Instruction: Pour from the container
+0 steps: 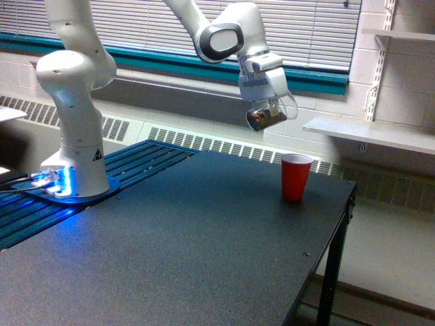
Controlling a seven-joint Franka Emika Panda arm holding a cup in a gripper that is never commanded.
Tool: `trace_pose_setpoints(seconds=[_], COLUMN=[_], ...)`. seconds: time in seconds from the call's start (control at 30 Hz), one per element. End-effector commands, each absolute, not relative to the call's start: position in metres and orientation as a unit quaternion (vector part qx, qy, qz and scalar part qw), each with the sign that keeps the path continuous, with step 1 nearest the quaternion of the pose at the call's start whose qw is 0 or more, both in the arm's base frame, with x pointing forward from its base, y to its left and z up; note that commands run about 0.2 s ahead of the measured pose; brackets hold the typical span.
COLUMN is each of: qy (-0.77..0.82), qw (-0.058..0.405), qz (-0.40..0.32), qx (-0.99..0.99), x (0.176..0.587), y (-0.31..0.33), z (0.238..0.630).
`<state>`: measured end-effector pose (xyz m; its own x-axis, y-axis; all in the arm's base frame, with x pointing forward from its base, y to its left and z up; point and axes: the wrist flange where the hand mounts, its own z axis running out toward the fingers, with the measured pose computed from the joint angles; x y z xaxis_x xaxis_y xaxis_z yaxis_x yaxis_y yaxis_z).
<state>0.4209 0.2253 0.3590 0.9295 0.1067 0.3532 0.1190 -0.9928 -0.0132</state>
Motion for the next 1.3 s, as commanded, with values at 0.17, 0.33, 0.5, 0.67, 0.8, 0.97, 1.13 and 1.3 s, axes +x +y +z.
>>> trace_pose_setpoints(seconds=[0.17, 0.33, 0.5, 0.67, 0.8, 0.97, 1.13, 1.3], qy=[-0.046, -0.037, -0.029, -0.024, -0.024, -0.024, -0.031, -0.035], qw=[0.0, -0.009, -0.017, -0.026, -0.039, -0.052, -0.064, -0.077], qz=[-0.169, -0.163, -0.158, -0.153, -0.147, -0.138, -0.127, -0.118], qx=[-0.985, -0.986, -0.987, -0.988, -0.988, -0.989, -0.989, -0.989], x=[0.429, 0.437, 0.445, 0.452, 0.455, 0.457, 0.455, 0.454], y=[0.24, 0.245, 0.251, 0.256, 0.258, 0.26, 0.258, 0.255], z=[0.346, 0.338, 0.33, 0.322, 0.315, 0.306, 0.298, 0.293])
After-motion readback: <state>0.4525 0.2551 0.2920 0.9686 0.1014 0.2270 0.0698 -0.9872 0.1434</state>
